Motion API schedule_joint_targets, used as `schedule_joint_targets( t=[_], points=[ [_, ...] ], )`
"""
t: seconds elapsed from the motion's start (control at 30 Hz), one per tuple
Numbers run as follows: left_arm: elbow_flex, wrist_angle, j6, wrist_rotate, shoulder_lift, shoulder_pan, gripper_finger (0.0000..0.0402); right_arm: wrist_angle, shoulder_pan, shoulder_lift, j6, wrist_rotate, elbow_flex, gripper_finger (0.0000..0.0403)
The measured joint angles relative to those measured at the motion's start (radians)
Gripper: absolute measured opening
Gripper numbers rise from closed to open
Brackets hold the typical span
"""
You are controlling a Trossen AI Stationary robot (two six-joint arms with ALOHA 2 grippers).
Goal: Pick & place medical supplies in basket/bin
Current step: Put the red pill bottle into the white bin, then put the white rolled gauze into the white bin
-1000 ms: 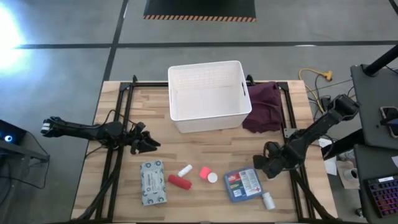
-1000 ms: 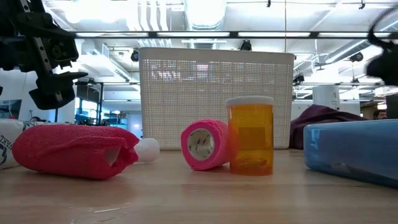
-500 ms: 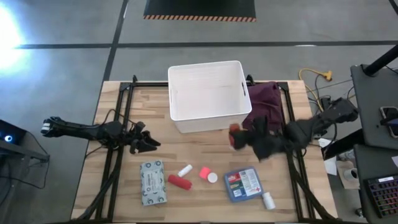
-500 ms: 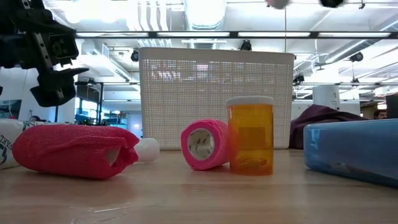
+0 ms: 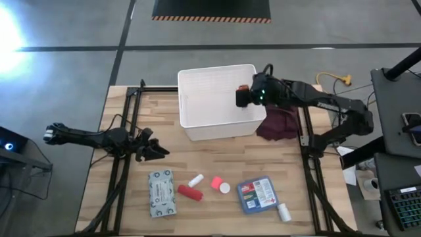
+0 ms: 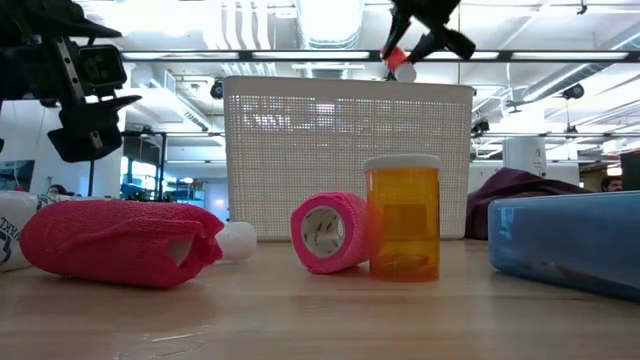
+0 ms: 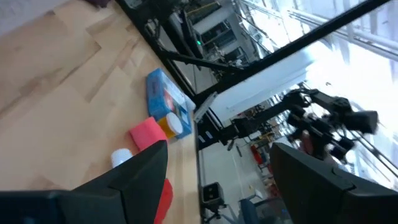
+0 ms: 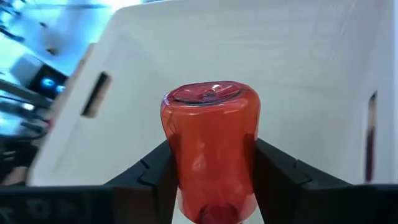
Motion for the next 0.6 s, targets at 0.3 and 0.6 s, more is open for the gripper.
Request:
schedule_joint_targets(
  t=[0.3, 0.6],
  points=[
    [0.002, 0.015, -0.004, 0.001, 0.000, -0.064, 0.0262, 0.001, -0.036, 0.113, -0.196, -0.049, 0.025, 0.0257],
    [0.002, 0.015, -0.052, -0.003, 0.000, -0.071, 0.0262, -0.001, 0.018, 0.080, -0.398, 0.012, 0.058, 0.0339]
  ],
)
